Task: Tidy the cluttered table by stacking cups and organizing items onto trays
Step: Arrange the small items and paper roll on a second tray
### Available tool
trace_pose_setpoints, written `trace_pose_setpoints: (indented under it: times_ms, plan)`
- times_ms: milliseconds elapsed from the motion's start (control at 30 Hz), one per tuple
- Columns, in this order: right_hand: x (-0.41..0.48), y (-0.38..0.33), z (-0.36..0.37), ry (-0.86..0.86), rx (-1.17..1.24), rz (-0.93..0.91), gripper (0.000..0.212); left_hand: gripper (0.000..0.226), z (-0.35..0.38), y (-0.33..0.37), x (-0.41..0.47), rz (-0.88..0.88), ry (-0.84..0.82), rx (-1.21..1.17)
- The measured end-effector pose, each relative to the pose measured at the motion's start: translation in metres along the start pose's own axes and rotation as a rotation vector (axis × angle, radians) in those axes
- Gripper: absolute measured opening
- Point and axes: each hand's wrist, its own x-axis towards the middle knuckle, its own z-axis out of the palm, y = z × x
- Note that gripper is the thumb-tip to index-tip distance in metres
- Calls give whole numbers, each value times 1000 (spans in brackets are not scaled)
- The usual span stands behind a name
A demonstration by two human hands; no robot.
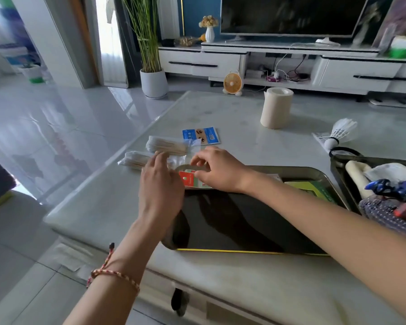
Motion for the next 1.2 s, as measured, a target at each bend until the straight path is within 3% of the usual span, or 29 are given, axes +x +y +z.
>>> trace_pose_setpoints:
  times_ms: [167,334,400,534,734,801,934,1201]
  plan:
    - [40,-35,26,-1,25,4,38,47,-15,-15,6,-163,56,-37]
    - [74,-48,63,-121,-296,69,64,48,-34,-32,11,-294,103,-44]
    - [82,-50,67,-42,-429,67,56,48,-38,-35,13,-306,103,-53]
    - [82,-63,72,127,-609,-147,22,49,-41,-34,13,-282,117,-70]
    - [70,-73,30,458,-139,-127,21,48,-45,-29,16,-234,370,-126]
    - [58,-68,2,417,-69,-159,19,45,-42,-27,16,-192,363,-133]
    - [11,-42,-37,217,-222,-161,18,40,-31,-16,12,-119,305,-162]
    - [-59,-29,-24,-48,-605,-270,25,38,-12,-2,8,-58,165,-171]
